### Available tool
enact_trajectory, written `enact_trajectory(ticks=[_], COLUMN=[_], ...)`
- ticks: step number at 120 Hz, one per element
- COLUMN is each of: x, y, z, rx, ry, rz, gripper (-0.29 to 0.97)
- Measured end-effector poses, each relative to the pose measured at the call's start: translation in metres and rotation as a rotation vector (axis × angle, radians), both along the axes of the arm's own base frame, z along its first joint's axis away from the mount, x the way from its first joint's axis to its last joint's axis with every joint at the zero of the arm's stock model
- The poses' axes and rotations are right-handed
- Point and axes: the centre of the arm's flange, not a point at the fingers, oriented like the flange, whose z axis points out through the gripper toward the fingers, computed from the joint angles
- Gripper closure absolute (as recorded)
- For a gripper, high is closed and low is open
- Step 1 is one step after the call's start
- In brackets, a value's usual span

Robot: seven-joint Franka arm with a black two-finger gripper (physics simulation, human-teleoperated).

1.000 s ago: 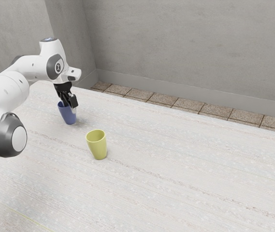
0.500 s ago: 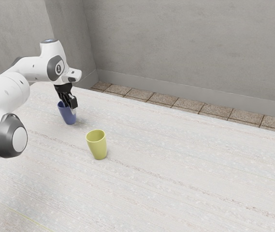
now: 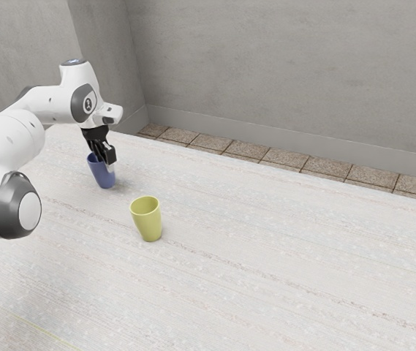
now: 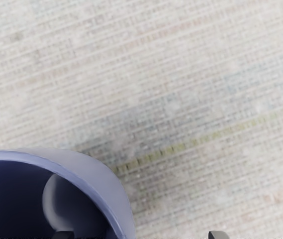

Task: Place the left cup onto the right cup

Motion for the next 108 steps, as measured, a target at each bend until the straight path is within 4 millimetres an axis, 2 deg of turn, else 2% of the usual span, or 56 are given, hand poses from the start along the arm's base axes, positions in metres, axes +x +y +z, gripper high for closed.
enact_trajectory(ticks=[47,108], x=[-0.0014,-0.0023], y=[0.0042,0.0067], z=[0.0004,0.0005], rx=[0.001,0.001], ry=[-0.001,-0.001], rz=[0.006,0.010], gripper=[0.56,0.66])
